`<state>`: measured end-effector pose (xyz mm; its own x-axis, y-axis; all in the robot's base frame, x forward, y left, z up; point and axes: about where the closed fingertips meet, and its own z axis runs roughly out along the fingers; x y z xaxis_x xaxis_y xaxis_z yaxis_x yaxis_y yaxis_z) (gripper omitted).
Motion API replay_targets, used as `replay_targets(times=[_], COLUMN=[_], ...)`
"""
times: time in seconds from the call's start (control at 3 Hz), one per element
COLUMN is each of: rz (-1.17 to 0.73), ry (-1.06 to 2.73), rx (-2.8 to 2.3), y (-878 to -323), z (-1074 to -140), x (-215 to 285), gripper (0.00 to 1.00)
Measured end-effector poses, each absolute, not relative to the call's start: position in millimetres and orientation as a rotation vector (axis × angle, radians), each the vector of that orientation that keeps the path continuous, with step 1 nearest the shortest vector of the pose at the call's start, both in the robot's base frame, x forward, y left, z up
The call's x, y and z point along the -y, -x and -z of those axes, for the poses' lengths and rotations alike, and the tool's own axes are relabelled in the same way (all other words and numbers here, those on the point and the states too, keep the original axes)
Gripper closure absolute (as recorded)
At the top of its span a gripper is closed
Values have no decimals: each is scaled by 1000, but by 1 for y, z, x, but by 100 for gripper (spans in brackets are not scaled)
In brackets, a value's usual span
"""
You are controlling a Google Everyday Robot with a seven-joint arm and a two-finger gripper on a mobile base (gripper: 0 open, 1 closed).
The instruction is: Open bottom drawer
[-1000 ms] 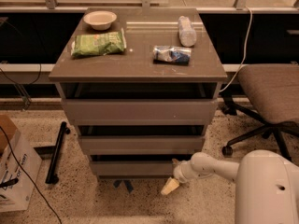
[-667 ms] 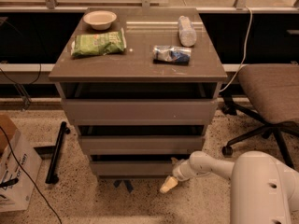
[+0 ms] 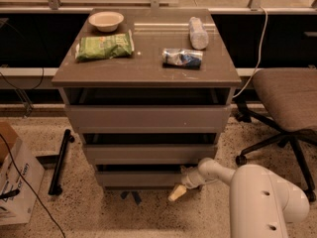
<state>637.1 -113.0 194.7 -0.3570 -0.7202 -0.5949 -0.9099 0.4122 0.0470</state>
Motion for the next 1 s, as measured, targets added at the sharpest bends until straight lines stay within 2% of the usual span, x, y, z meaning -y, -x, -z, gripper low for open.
replay_targets(times=[0.67, 1.0], rz=[-476, -396], ry=[1412, 1464], rx=[-2233, -2275], y=[-628, -615], z=[-199, -217], x=[143, 166], gripper=[50, 51])
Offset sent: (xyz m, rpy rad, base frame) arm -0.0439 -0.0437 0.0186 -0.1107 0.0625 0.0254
